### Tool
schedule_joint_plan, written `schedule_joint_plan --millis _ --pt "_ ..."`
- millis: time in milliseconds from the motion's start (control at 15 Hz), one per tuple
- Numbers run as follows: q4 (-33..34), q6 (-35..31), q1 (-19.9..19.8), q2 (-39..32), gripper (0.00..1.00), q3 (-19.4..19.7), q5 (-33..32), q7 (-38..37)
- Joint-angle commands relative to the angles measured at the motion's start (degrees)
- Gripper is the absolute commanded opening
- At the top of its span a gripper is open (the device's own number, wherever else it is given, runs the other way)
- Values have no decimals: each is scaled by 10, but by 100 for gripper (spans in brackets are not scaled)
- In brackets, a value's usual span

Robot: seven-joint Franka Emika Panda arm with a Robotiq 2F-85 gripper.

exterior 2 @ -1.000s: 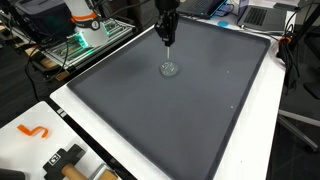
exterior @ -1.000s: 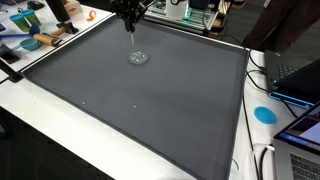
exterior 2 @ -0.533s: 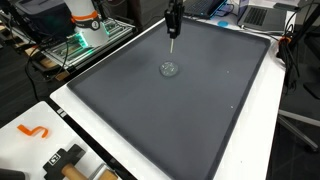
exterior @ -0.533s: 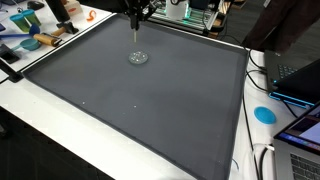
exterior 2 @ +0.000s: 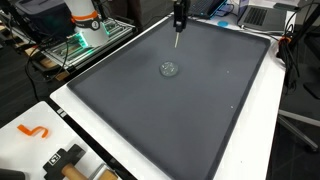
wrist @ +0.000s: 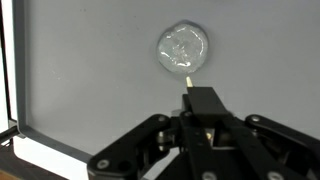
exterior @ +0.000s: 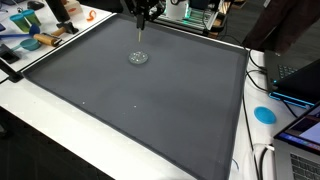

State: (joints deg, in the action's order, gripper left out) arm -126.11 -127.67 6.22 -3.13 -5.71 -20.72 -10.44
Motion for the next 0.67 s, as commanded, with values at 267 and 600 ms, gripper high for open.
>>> schedule_joint_plan --millis 267,600 --pt "40 46 29 -45 3 -7 -69 -72" --pt "65 83 56 -77 3 -7 -111 -131"
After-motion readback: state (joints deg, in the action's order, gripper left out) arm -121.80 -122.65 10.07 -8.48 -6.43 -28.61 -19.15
